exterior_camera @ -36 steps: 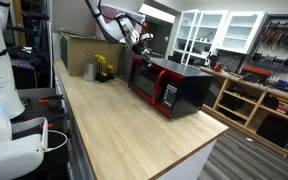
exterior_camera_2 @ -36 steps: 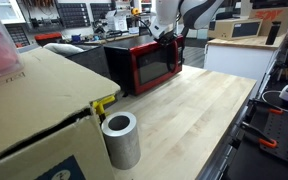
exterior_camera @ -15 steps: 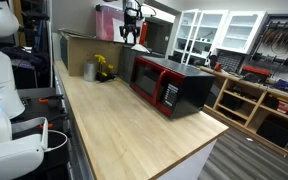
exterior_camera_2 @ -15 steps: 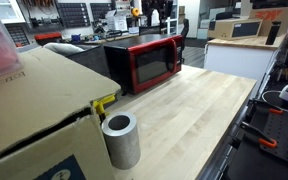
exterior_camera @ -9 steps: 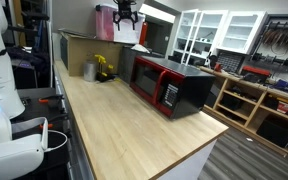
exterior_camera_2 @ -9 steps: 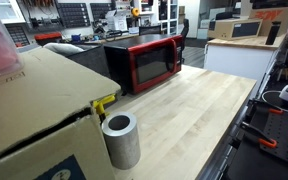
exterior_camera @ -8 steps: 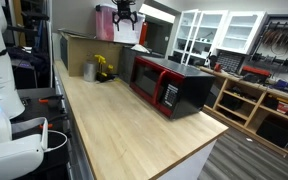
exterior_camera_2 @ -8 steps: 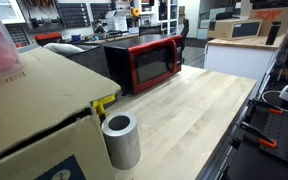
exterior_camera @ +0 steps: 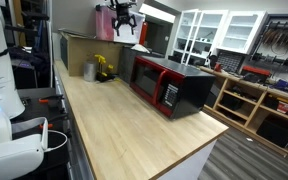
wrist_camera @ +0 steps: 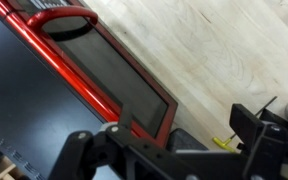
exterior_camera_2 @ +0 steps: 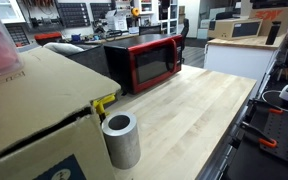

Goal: Close the microwave door

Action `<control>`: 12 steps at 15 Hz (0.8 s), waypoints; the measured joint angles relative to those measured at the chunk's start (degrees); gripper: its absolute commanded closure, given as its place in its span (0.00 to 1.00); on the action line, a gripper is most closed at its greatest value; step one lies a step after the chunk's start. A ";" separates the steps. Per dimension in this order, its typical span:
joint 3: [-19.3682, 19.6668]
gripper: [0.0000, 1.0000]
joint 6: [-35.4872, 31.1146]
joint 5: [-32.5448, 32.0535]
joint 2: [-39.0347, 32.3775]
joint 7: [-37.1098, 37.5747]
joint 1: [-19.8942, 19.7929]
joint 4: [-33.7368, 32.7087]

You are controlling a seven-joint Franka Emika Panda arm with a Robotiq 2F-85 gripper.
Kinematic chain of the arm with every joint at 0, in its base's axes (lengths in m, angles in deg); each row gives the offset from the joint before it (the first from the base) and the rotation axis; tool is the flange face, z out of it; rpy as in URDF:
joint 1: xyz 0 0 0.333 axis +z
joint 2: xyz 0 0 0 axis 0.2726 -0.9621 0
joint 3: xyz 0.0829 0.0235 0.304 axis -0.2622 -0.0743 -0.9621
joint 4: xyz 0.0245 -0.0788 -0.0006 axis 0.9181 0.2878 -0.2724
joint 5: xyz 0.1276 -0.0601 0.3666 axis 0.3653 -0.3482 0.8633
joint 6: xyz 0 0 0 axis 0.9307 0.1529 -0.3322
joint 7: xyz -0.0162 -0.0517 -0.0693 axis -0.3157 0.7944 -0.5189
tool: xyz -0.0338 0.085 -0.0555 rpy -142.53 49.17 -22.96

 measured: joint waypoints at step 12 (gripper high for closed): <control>2.25 0.00 2.81 -6.23 1.10 37.69 0.45 -6.19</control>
